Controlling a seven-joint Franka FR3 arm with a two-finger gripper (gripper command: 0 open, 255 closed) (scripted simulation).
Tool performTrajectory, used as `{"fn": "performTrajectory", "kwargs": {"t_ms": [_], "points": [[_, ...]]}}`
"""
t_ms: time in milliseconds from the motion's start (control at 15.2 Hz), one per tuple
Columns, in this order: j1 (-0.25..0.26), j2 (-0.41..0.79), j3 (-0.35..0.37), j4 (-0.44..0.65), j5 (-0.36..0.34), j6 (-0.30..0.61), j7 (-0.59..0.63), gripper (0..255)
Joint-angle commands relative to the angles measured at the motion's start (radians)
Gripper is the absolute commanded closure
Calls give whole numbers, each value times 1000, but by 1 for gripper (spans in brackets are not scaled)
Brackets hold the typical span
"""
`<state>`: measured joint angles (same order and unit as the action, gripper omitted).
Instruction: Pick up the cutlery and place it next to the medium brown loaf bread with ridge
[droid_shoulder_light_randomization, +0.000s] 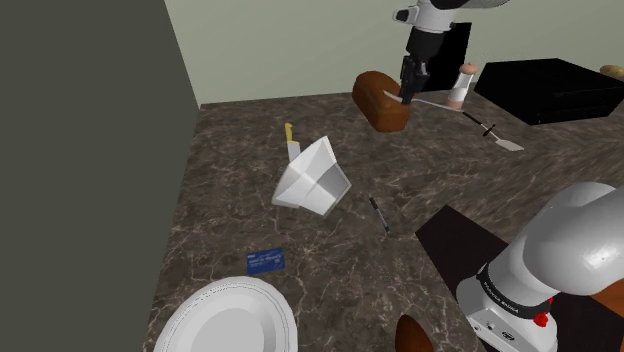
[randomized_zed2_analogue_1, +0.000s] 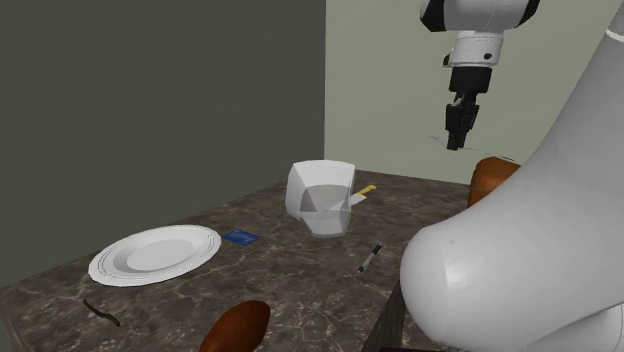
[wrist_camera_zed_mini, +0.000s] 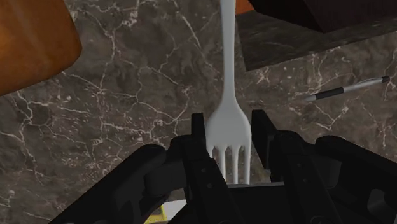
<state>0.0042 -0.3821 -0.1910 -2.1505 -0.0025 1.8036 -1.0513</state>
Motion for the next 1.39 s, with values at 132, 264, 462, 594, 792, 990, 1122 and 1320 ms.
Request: {"fn": "performTrajectory", "kwargs": {"t_ms": [132, 264, 462, 594, 792, 990, 1122, 1320], "points": [[-34, 31, -74, 35, -17, -8, -104, 255], [-50, 53, -110, 61, -22, -11, -155, 255], [-72, 96, -164, 107, -23, -17, -233, 255], [-87, 130, -200, 143, -19, -22, -286, 255], [-109, 191, -254, 207, -5, -31, -369, 255], [-134, 263, -306, 282, 20, -44, -454, 255], [-153, 317, -339, 338, 44, -55, -513, 255], [-183, 391, -375, 415, 81, -73, -586, 255]]}}
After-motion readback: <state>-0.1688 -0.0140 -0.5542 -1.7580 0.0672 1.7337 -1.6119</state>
